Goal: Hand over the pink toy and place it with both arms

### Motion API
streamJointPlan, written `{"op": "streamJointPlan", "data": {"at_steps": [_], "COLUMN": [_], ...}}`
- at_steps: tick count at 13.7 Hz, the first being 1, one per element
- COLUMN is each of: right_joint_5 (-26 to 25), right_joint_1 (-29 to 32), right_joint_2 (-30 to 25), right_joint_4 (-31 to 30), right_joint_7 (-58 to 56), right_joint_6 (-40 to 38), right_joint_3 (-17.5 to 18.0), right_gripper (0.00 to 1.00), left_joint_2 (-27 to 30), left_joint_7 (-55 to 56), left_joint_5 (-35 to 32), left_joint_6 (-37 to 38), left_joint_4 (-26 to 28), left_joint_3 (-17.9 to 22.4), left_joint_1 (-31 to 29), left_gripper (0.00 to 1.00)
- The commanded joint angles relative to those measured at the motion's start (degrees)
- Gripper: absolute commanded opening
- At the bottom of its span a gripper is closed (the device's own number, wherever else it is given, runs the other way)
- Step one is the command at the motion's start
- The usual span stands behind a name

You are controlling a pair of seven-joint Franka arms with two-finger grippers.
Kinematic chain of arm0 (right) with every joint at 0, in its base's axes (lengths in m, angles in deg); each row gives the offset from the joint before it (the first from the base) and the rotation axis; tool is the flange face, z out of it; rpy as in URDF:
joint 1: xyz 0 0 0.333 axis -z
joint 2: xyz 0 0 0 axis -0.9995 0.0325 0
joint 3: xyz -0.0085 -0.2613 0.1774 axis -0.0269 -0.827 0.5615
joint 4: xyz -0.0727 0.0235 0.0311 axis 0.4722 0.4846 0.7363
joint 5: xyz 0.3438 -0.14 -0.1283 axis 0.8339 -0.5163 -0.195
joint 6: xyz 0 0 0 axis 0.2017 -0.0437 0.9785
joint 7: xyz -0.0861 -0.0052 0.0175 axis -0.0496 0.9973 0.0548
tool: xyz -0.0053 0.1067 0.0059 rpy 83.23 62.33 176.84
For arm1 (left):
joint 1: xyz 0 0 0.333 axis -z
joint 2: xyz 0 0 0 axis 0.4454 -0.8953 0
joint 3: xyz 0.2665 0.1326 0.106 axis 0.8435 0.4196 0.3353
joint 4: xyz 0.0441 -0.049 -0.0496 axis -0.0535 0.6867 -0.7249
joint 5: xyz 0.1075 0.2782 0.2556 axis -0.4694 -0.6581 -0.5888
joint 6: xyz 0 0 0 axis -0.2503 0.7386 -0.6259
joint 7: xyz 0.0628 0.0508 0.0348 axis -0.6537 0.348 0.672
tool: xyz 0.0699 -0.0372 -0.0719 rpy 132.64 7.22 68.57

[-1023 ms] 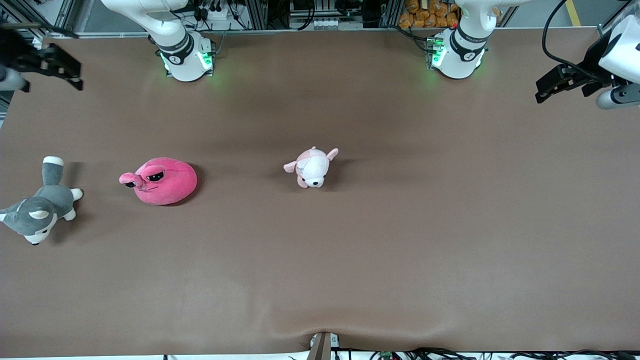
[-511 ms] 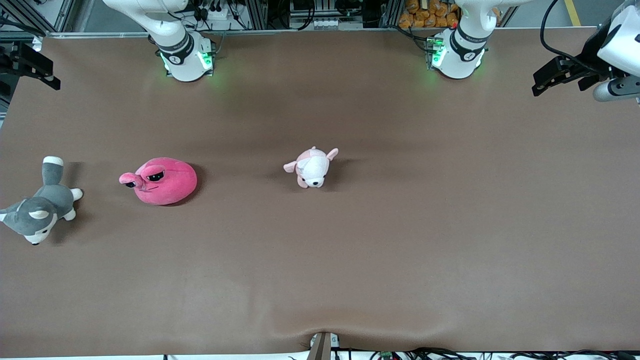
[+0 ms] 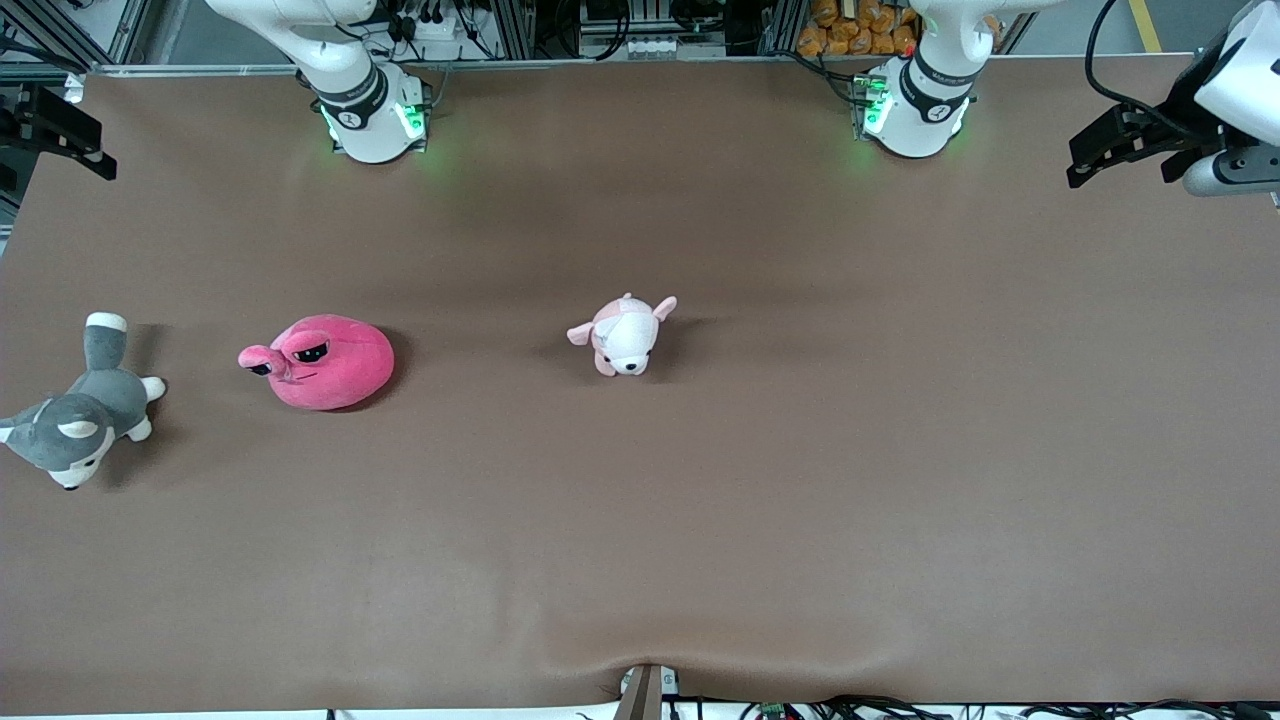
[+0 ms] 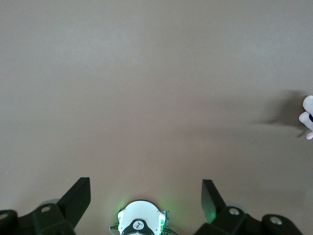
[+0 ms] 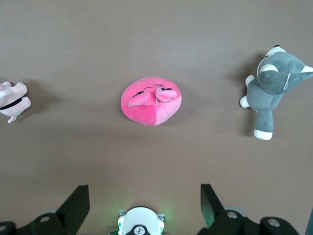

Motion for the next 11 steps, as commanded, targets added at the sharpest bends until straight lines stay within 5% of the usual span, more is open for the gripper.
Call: {"op": "streamJointPlan", "data": {"at_steps": [1, 11], "right_joint_5": [0.7, 0.7], "right_joint_1": [1.1, 1.0], "right_joint_2": [0.5, 0.7], "right_joint_4": [1.2, 1.2], "right_joint_7": [-0.8, -0.8], "right_joint_6": [-1.0, -0.9], "right_joint_3": [0.4, 0.5], "right_gripper": [1.0, 1.0], "left_joint_2": [0.3, -1.0], "left_joint_7": [-1.3, -1.2], "left_joint_5": [1.0, 1.0], "left_joint_6": [0.6, 0.6], "left_joint_4": [-2.1, -2.1], "left_joint_3": [0.5, 0.5], "left_joint_1": [0.0, -0.2], "left_gripper": [1.0, 1.0]}}
